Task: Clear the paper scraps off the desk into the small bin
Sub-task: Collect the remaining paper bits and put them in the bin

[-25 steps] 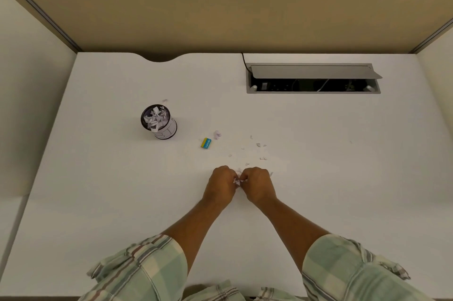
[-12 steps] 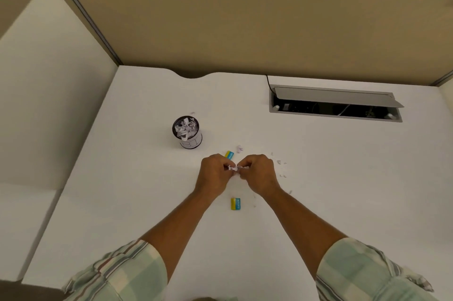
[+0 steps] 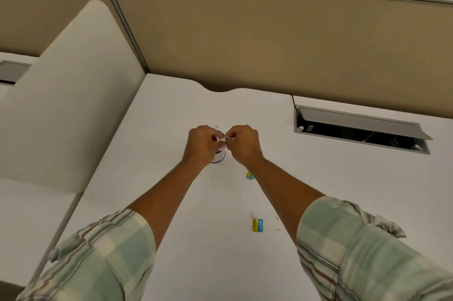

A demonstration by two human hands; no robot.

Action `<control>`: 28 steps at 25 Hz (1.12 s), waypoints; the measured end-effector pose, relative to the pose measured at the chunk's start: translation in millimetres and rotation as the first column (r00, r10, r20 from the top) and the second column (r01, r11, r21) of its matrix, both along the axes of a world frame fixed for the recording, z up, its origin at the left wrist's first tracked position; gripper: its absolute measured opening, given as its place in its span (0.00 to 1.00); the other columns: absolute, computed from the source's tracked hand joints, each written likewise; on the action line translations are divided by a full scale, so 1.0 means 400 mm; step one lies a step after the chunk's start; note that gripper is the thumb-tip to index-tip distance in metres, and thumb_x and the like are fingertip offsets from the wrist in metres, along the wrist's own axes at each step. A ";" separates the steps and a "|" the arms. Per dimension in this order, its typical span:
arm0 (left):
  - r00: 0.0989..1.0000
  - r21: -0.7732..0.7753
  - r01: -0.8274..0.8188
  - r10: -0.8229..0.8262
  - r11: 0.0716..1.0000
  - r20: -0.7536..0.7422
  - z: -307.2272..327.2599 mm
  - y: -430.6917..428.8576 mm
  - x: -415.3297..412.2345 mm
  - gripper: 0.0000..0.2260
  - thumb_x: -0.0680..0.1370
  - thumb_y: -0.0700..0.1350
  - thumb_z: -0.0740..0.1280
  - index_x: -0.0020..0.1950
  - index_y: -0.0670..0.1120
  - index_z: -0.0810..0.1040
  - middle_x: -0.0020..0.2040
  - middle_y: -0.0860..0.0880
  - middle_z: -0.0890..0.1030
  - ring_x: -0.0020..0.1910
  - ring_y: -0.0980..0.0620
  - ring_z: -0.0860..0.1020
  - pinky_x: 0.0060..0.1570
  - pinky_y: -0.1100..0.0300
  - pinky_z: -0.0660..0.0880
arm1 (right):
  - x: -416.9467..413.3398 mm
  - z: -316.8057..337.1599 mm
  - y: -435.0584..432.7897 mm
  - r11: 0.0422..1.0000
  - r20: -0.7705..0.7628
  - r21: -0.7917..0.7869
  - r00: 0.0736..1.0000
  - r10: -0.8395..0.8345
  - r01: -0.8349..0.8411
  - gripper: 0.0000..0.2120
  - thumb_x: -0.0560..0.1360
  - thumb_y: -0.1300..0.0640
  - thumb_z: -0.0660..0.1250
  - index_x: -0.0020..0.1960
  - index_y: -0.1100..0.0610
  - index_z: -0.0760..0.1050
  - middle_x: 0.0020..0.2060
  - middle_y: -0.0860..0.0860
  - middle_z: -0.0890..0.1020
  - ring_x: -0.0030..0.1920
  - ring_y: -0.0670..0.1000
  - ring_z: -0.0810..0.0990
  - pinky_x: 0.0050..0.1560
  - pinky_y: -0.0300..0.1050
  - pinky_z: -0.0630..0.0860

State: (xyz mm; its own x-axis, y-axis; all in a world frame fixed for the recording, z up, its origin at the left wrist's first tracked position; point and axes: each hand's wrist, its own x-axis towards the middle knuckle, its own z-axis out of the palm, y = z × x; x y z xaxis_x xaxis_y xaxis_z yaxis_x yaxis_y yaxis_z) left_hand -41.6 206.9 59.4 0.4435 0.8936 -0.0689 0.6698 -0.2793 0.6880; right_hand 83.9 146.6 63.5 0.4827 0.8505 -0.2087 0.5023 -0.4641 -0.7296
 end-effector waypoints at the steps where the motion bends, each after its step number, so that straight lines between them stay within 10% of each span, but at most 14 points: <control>1: 1.000 -0.014 -0.006 0.006 1.000 -0.020 -0.004 0.022 0.002 0.08 0.70 0.41 0.80 0.48 0.44 0.89 0.48 0.46 0.87 0.39 0.54 0.80 0.34 0.79 0.67 | -0.005 -0.002 0.024 1.000 0.025 -0.014 1.000 0.002 -0.001 0.05 0.75 0.64 0.71 0.44 0.58 0.85 0.40 0.51 0.85 0.38 0.49 0.82 0.37 0.34 0.73; 9: 0.983 -0.117 0.076 -0.094 0.990 -0.159 -0.034 0.102 -0.008 0.03 0.73 0.40 0.74 0.43 0.42 0.87 0.39 0.43 0.86 0.39 0.43 0.84 0.44 0.49 0.83 | -0.026 -0.036 0.103 0.978 0.121 -0.172 0.982 0.143 -0.122 0.06 0.77 0.64 0.67 0.46 0.61 0.82 0.42 0.55 0.84 0.43 0.56 0.83 0.44 0.49 0.82; 18: 0.984 -0.095 0.042 -0.058 0.995 -0.166 -0.027 0.113 -0.037 0.10 0.74 0.35 0.68 0.32 0.41 0.77 0.32 0.41 0.78 0.32 0.46 0.73 0.36 0.53 0.78 | -0.023 -0.047 0.085 0.989 0.114 -0.114 0.987 0.111 -0.097 0.11 0.79 0.64 0.61 0.46 0.60 0.82 0.42 0.55 0.85 0.43 0.55 0.83 0.43 0.50 0.83; 28: 0.998 0.050 -0.047 0.045 0.998 0.047 -0.002 0.022 -0.050 0.06 0.76 0.37 0.67 0.46 0.40 0.85 0.45 0.46 0.86 0.45 0.51 0.81 0.47 0.62 0.77 | 0.031 -0.050 -0.006 0.993 -0.037 0.030 0.993 -0.114 0.115 0.07 0.76 0.63 0.68 0.44 0.54 0.82 0.36 0.41 0.81 0.40 0.46 0.82 0.38 0.35 0.78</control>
